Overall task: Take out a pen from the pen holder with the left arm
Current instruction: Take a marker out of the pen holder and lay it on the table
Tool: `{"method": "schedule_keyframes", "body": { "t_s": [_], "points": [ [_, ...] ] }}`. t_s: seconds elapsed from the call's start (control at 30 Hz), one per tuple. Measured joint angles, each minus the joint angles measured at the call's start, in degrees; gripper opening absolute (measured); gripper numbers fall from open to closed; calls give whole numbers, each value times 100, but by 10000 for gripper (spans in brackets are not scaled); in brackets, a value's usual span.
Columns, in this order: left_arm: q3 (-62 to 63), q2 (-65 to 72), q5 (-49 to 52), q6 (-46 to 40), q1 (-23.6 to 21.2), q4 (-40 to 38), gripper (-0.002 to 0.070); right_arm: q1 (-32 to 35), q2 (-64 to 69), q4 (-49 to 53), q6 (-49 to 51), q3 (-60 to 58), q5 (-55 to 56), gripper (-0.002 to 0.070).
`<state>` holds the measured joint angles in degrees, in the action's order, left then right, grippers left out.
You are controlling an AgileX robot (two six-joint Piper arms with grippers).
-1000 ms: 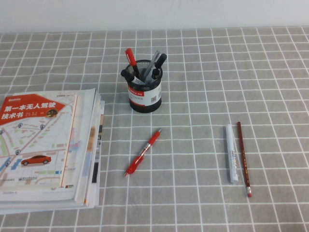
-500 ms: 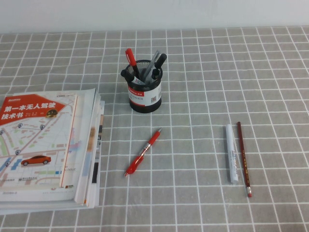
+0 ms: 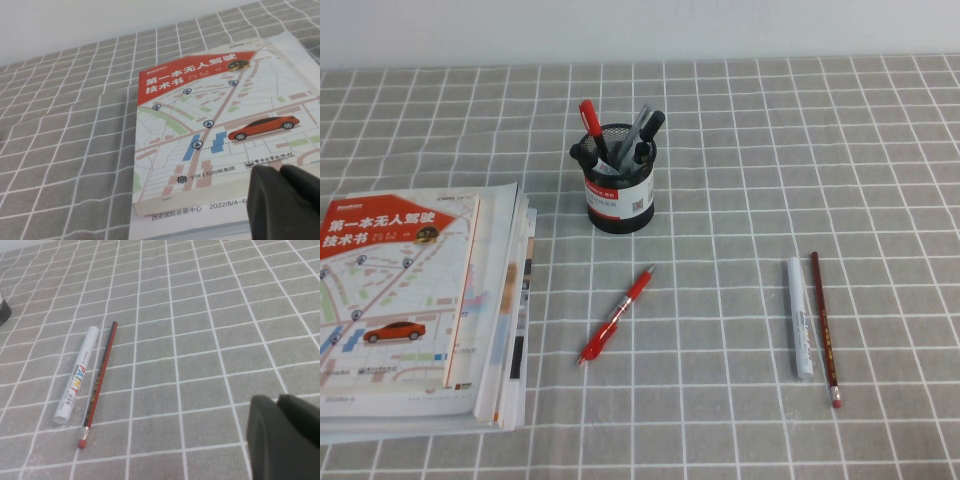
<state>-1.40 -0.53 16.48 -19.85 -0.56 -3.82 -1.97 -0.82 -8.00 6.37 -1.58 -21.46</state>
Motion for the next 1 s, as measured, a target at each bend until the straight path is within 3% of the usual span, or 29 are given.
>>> {"method": "schedule_keyframes", "body": {
  "t_s": [0.33, 0.53, 1.0],
  "points": [
    [0, 0, 0, 27, 0, -13, 0, 0, 0, 0, 0, 0, 0, -13],
    [0, 0, 5, 477, 0, -681, 0, 0, 0, 0, 0, 0, 0, -13],
    [0, -9, 560, 493, 34, -858, 0, 0, 0, 0, 0, 0, 0, -13]
  ]
}}
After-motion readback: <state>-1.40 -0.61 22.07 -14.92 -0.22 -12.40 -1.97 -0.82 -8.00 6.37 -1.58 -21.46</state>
